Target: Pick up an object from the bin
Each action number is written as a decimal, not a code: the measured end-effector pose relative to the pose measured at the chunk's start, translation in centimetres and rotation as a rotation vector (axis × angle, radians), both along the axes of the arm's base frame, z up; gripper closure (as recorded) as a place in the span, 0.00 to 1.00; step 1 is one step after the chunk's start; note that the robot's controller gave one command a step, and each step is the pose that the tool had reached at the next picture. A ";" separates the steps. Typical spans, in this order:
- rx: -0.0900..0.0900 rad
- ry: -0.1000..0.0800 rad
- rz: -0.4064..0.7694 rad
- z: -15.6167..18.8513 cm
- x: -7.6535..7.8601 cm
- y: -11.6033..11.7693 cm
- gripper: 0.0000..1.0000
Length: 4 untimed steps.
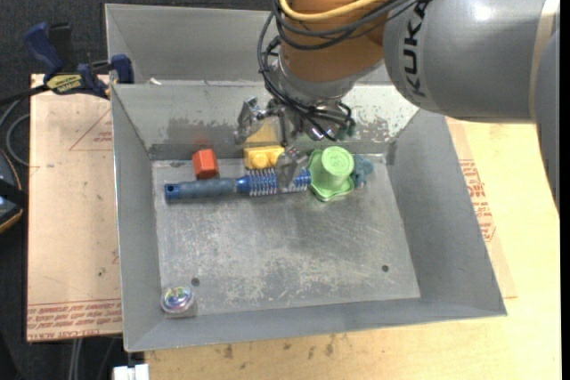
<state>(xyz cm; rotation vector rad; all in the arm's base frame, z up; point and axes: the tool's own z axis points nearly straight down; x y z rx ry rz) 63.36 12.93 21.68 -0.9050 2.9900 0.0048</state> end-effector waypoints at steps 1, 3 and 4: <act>-0.001 -0.006 0.097 -11.3 -1.0 1.0 0.00; -0.005 0.013 0.000 -11.8 1.3 -5.5 1.00; -0.006 0.006 0.018 -0.9 0.1 -6.6 1.00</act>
Offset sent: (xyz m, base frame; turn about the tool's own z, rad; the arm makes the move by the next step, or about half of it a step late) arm -0.0170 0.0080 -0.1381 -0.1036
